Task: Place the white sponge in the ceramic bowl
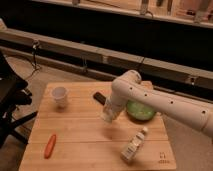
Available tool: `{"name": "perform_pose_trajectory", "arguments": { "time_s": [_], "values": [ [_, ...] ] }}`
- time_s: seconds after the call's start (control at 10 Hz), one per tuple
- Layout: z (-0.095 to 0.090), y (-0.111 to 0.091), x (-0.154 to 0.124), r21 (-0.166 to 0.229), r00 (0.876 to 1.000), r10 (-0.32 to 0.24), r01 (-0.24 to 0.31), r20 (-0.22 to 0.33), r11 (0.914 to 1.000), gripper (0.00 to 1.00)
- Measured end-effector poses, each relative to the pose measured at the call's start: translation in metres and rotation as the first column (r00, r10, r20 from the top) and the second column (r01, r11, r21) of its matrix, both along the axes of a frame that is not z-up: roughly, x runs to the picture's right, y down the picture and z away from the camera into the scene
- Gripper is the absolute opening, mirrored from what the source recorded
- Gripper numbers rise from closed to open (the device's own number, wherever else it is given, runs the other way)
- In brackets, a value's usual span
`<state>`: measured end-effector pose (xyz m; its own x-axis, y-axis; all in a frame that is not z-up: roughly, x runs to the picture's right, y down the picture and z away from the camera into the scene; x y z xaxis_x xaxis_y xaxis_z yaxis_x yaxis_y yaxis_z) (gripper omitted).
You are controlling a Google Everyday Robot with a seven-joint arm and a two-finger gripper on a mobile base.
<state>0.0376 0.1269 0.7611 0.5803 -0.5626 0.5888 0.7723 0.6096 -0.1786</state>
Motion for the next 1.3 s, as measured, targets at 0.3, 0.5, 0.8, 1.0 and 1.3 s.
{"name": "perform_pose_trajectory", "arguments": {
  "time_s": [0.3, 0.5, 0.8, 1.0, 1.3],
  "values": [
    [0.003, -0.011, 0.008, 0.010, 1.000, 0.028, -0.028, -0.002, 0.9996, 0.14],
    [0.006, -0.019, 0.015, 0.016, 0.999, 0.041, -0.040, -0.003, 0.9991, 0.14],
    [0.010, -0.029, 0.024, 0.020, 0.998, 0.068, -0.068, -0.005, 0.9975, 0.14],
    [0.014, -0.040, 0.036, 0.024, 0.996, 0.087, -0.087, -0.007, 0.9959, 0.14],
    [0.019, -0.047, 0.043, 0.023, 0.994, 0.105, -0.105, -0.011, 0.9942, 0.14]
  ]
}}
